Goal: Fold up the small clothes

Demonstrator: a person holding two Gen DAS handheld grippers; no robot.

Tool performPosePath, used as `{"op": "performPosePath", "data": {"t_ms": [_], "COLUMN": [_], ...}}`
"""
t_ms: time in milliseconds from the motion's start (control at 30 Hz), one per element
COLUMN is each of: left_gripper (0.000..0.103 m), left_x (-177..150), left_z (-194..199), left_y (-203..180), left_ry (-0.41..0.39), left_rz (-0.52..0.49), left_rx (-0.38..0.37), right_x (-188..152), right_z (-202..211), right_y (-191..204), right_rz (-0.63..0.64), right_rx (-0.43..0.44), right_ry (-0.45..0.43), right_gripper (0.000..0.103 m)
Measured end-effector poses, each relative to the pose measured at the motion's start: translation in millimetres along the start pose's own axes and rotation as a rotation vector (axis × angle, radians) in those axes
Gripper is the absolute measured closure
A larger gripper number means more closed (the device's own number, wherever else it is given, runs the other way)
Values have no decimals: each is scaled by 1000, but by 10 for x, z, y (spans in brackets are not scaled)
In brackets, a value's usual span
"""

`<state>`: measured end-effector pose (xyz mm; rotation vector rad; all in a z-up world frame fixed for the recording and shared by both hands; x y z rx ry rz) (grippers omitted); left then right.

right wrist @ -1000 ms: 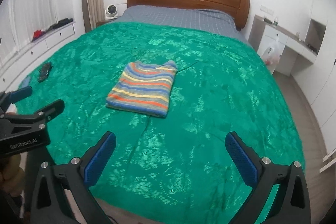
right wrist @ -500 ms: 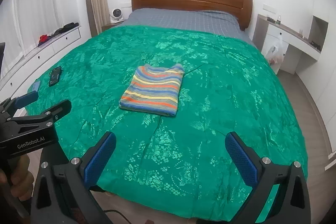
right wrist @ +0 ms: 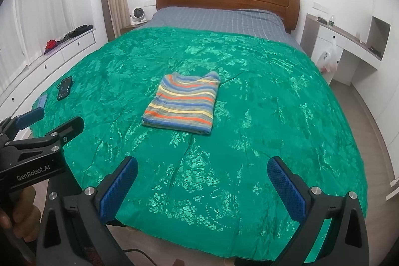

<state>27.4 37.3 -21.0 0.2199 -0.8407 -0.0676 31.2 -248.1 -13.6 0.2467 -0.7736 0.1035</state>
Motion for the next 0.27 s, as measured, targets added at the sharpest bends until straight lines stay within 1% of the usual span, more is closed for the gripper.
{"op": "performPosePath", "data": {"t_ms": [200,267], "left_gripper": [0,0], "left_x": [19,23], "left_z": [27,34], "left_y": [-30,-50], "left_ry": [-7,-9], "left_rz": [-20,-34], "left_rx": [23,18], "right_x": [-1,-2], "right_z": [-7,-4], "right_y": [-10,-8], "right_rz": [-5,-7], "right_rx": [7,8], "right_ry": [2,2], "right_gripper": [1,1]}}
Point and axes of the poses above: each gripper's, at about its wrist camera, not at the fingertips, and z roughly against the way its jaws point, y to its left, x to its top, the point moved 6 cm from there along -z, roughly the way its jaws point, and after that the axes turned 12 degrees about -z, right-handed, at the moved point
